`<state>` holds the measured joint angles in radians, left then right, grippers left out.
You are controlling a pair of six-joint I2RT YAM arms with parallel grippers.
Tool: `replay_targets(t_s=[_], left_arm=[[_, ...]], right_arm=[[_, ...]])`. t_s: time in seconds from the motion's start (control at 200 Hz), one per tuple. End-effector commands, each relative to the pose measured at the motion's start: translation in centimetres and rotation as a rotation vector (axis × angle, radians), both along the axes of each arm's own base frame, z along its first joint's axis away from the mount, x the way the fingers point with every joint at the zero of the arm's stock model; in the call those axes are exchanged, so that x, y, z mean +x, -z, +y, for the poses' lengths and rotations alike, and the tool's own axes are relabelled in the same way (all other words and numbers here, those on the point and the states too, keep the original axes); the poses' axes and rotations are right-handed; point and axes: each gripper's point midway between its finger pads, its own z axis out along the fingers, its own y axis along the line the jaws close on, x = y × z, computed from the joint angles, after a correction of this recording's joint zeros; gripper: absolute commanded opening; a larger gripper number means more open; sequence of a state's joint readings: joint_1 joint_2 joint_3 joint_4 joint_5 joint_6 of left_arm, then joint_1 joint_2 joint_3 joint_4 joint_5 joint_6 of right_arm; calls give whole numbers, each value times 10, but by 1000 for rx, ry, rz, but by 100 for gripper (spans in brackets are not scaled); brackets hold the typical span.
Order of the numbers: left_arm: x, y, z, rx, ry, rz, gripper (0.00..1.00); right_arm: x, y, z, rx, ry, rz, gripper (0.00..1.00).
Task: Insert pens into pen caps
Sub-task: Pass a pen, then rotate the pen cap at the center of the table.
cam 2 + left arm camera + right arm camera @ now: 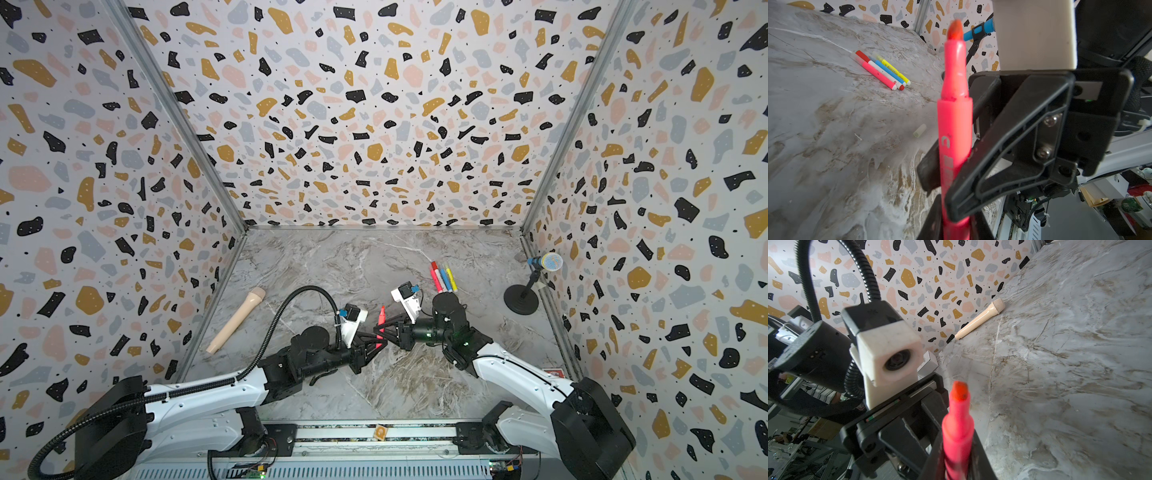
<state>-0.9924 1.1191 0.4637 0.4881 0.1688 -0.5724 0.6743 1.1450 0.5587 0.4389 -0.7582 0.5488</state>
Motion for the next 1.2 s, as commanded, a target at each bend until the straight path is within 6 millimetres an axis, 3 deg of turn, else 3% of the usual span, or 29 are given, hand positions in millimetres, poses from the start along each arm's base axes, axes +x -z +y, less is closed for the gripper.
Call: replay_targets(t_s=[0.0, 0.06, 0.175, 0.215, 0.29, 0.345, 0.441, 0.606, 0.726, 0.906, 1.021, 1.196], left_arm=[[0, -39, -11, -107, 22, -46, 9], [1, -38, -11, -102, 16, -44, 0], [6, -36, -8, -92, -14, -41, 0], [7, -35, -7, -85, -26, -38, 0], [10, -32, -4, -74, -43, -41, 0], [10, -30, -1, -69, -54, -43, 0], [11, -26, 5, -57, -79, -47, 0], [15, -17, 18, -9, -128, -60, 0], [19, -2, 25, 87, -160, -58, 0], [19, 14, 29, 148, -164, -43, 0], [17, 16, 28, 136, -153, -35, 0], [15, 17, 28, 129, -143, -32, 0]], right_arm=[[1, -27, 3, 46, -6, -79, 9], [1, -27, 2, 45, -4, -79, 9], [1, -28, 1, 47, 4, -84, 14], [0, -29, 0, 47, 7, -87, 21], [2, -31, -2, 39, 29, -95, 43], [6, -31, -7, 23, 69, -103, 55], [21, -30, -22, -31, 189, -107, 64], [61, -7, -70, -180, 449, -21, 69], [86, 29, -111, -333, 613, 69, 71], [104, 80, -150, -488, 721, 173, 72], [111, 101, -157, -512, 721, 210, 72], [125, 116, -160, -553, 718, 225, 72]])
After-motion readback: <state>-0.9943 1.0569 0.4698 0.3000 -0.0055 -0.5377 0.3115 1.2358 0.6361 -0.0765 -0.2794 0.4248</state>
